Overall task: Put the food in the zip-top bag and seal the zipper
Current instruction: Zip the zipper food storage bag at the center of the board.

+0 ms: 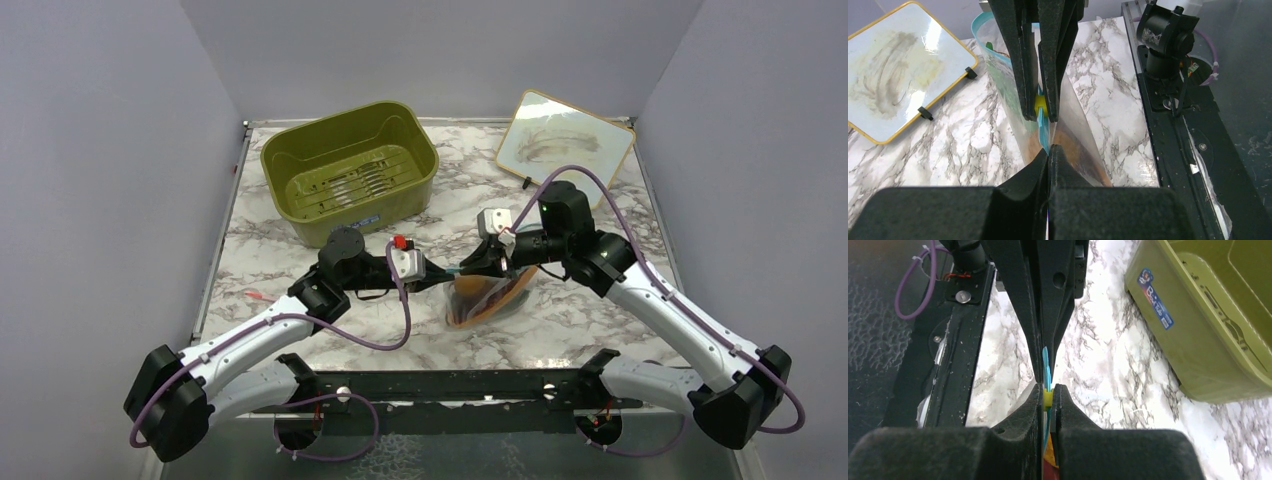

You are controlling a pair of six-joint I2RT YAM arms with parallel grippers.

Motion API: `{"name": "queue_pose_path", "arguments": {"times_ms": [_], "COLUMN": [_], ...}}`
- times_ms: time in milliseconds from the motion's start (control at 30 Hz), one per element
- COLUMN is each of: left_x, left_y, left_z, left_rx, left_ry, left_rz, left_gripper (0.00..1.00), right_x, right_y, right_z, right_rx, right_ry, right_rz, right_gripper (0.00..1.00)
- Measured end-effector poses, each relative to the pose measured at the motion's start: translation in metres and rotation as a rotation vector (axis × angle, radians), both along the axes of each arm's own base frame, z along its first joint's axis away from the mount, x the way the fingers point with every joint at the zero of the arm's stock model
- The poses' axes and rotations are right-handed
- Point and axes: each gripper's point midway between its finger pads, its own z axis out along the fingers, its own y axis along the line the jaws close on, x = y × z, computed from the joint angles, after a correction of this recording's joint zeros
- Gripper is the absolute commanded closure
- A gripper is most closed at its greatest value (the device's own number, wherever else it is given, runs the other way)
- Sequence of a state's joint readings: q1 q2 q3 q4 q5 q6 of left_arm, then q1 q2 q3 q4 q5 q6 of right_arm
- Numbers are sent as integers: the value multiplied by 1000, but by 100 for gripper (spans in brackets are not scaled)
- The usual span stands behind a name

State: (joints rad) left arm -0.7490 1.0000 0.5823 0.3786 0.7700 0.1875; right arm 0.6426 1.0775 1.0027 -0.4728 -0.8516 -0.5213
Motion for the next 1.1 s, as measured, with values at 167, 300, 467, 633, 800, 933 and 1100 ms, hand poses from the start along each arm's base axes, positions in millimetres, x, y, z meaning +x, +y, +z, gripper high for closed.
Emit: {"name": "queue_pose_path", "arguments": {"times_ms": [167,300,467,633,800,933,1100], "left_x": [1,1,1,-2,-6,-10,-12], "left_y": [1,0,0,-1,-9,-13,-17], "left_z": [-3,1,8,19,38,40,29], "left_rx": [11,12,9,-14,-42,-40,-17], "left_ry": [-4,-2,-5,4,21,34,73], "left_rz": [6,6,3,-8,-60,-110,-143], "left_gripper": [100,100,100,78,60,59,60], "right_x": [1,3,6,0,-10,-14,-13], "right_y": [-9,-19,-33,-40,-33,-24,-16], "right_z": [-3,-3,1,13,13,5,12], "right_rx": [-35,-61,-93,-76,-23,6,47], "right_ry": [-1,-17,-51,-98,-75,-24,-14], "right_rz": [-54,-112,-179,-182,-128,-89,-71], "right_gripper": [99,99,99,99,99,99,99]}}
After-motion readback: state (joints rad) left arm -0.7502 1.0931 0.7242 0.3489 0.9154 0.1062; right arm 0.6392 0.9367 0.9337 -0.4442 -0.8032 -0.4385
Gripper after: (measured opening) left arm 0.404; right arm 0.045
